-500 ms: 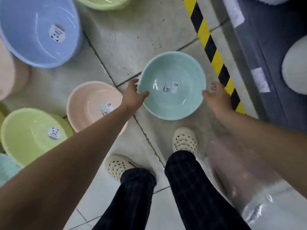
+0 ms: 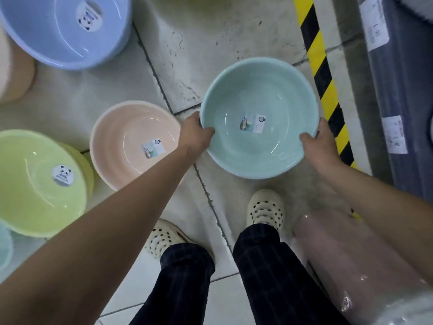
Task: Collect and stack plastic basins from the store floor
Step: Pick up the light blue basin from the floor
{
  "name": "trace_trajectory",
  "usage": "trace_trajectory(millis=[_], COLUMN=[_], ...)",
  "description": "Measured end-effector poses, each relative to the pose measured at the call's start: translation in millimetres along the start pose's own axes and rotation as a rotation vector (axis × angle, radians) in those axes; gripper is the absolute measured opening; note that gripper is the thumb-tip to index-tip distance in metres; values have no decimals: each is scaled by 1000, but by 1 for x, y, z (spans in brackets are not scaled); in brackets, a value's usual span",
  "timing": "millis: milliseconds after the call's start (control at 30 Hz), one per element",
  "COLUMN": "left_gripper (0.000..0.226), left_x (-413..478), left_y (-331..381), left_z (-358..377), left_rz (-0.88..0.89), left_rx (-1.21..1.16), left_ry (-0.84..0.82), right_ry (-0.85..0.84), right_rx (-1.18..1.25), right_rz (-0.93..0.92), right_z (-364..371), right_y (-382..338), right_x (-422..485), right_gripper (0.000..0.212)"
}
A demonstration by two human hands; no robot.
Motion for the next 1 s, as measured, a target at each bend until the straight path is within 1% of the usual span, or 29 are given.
trace_trajectory(millis=[67,133,233,333,400,467,500,567,667,733,800,867,1000], left_gripper=[27,25,37,46,59,66,65,64,48,44,45,47,41], left_x=[-15,-33,-60,-84,-99,-110,-113,-108,-92,-83,-76,-69,-52], left_y=[3,-1,-17,-42,-62,-89,-103,-131,-162,-176,-185,-195,-216], left_z=[-31,-66,-121,-167,-192,-208,-213,-216,-212,-206,-196,-186,-176], left_rz=[13,-10,-57,-70,-55,-100,-136,-188,-250,-274,-265,-255,-294], left_rx=[-44,-99,-118,-74,-68,-52,-24,38,96,106,79,47,-116], left_ry=[29,48,97,160,215,272,294,286,265,282,308,318,308], right_ry=[-29,-85,-173,-240,-302,-354,-373,-405,-426,-425,-424,-424,-444], right_rx=[-3,-33,-102,-170,-214,-257,-283,-332,-396,-469,-536,-553,-555], right_rz=[-54,-99,-154,-195,-215,-231,-240,-253,-310,-379,-411,-408,-339], right_z=[-4,-2,16,49,77,105,117,140,165,178,188,197,217], right_y=[-28,-60,-111,-156,-176,-188,-192,-195,-192,-188,-180,-172,-152], right_x=[-14,-31,-58,-80,-93,-103,-107,-112,-111,-106,-99,-94,-86], right_gripper=[48,47,46,44,42,43,44,48,54,59,62,62,66])
Point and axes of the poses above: each hand's wrist, its own x-axis towards the middle knuckle, its own z-axis out of the palm, y = z × x, the point moved 5 cm from there along x, towards the middle knuckle, and after that the axes turned 5 degrees about -z, right-handed, at the moved point
